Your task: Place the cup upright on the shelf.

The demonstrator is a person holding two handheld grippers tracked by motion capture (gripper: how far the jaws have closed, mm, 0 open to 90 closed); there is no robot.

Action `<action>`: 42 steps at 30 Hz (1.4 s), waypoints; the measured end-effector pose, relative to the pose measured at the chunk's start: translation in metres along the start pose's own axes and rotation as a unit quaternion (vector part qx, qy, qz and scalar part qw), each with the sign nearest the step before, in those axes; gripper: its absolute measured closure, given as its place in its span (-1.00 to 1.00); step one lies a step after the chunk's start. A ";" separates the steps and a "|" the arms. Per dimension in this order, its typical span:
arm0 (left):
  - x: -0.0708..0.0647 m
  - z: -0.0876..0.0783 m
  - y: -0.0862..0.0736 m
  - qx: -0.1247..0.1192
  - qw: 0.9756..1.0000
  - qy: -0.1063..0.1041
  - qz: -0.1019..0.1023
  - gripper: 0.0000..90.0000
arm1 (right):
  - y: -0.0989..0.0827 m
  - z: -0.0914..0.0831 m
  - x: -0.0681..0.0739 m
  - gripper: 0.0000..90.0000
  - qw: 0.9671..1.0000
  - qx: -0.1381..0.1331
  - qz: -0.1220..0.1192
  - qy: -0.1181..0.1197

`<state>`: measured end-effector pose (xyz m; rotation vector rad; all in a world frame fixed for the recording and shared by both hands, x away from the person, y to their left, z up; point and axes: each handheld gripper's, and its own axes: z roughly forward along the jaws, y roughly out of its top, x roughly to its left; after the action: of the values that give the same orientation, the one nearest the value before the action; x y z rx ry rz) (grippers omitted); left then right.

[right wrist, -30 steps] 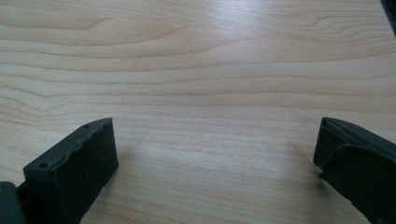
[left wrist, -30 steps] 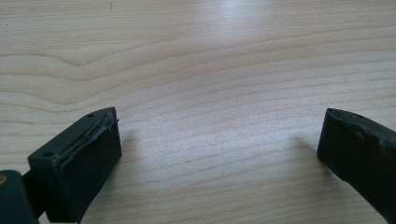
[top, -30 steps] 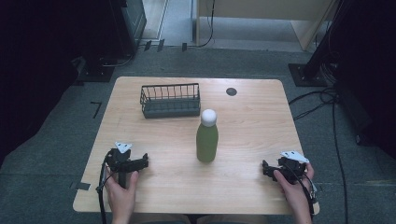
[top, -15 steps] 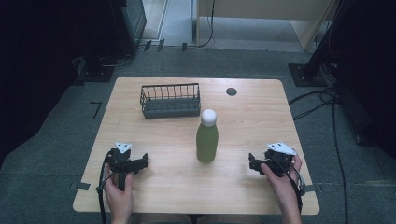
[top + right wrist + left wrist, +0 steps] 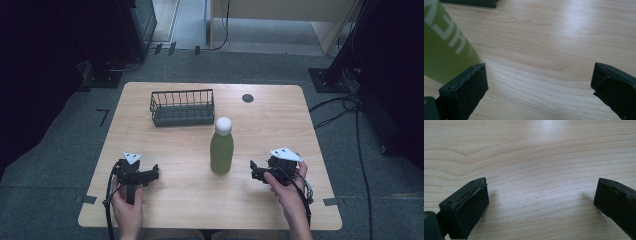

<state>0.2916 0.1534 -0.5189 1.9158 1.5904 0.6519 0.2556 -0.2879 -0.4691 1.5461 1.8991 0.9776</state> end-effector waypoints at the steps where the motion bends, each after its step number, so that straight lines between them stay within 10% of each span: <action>1: 0.000 0.000 0.000 0.000 1.000 0.000 -0.001 -1.00 | 0.001 0.001 0.003 -0.99 1.000 -0.001 -0.002 0.003; 20: 0.000 0.000 0.000 0.000 1.000 0.000 -0.001 -1.00 | 0.004 0.013 0.053 -0.99 0.996 -0.002 -0.036 0.079; 42: 0.000 0.000 0.000 0.000 1.000 0.000 0.000 -1.00 | 0.018 0.017 0.078 -0.82 0.988 -0.039 -0.026 0.144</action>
<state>0.2915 0.1533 -0.5189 1.9148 1.5912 0.6516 0.2615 -0.2069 -0.4609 1.3625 2.0536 1.2954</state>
